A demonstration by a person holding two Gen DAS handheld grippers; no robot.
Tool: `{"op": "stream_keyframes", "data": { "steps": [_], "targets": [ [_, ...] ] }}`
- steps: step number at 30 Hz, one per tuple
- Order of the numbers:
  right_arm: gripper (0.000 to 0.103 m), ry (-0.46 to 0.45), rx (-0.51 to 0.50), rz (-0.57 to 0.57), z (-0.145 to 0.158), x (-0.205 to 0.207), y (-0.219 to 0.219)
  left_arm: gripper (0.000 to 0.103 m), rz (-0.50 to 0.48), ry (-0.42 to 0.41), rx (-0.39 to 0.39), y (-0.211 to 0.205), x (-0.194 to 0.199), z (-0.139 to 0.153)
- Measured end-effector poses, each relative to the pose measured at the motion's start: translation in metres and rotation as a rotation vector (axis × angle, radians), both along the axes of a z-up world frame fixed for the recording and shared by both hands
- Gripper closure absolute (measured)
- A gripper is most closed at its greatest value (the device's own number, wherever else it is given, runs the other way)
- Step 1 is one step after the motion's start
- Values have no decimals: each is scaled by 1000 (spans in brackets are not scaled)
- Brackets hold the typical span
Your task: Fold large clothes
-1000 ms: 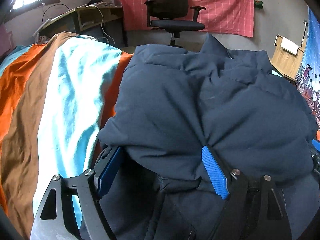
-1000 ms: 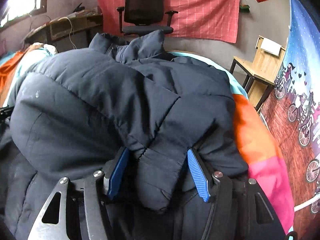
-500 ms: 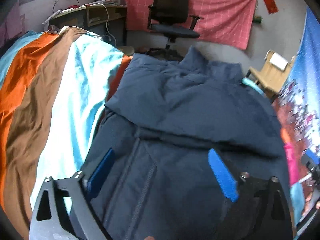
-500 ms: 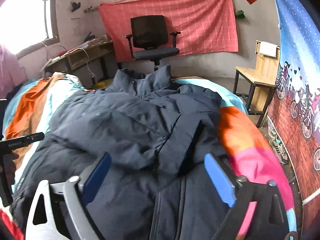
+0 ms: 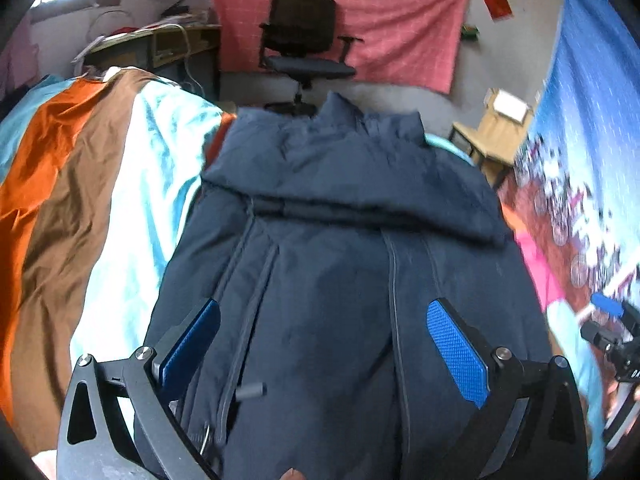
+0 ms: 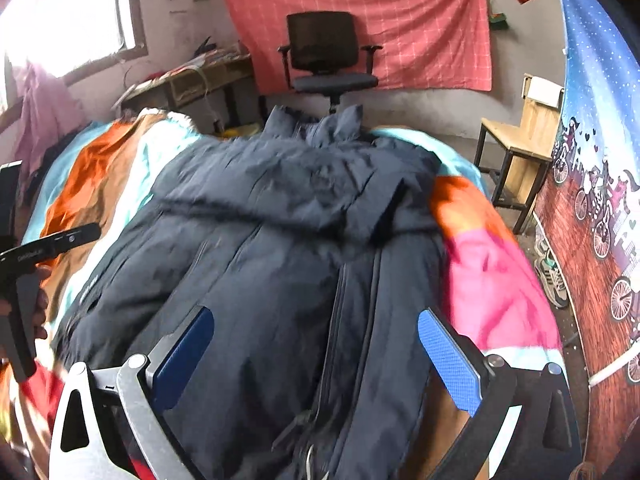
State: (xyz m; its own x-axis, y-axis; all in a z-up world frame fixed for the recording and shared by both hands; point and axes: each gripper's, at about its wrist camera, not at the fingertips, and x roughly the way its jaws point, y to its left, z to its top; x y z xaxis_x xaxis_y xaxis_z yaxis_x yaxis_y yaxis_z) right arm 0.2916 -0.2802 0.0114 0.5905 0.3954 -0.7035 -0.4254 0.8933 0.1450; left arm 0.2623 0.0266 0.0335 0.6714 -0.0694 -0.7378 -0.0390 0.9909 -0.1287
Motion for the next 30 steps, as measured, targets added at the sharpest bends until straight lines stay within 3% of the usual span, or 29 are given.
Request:
{"op": "stream_keyframes", "data": {
  "steps": [4,11,17,22,27,30],
  "targets": [
    [0,43,-32,35,-14,-27,1,2,-75,77,-30,-3,-20,-16],
    [0,152,-55,45,-44,-56,1,2,-152,163,22,-5,-47,-45],
    [0,256,-79,40,-58,-69,2,2,-223,202,67,0,-47,-47],
    [0,276,-175,13,-37,-49,4,2,-299,244,49,14,-11,-28],
    [0,294,-137,-135,11,-7,2,2,-359,207,171,16,36,12],
    [0,271,-146,-192,42,14,8,2,-373,180,182,17,62,33]
  ]
}}
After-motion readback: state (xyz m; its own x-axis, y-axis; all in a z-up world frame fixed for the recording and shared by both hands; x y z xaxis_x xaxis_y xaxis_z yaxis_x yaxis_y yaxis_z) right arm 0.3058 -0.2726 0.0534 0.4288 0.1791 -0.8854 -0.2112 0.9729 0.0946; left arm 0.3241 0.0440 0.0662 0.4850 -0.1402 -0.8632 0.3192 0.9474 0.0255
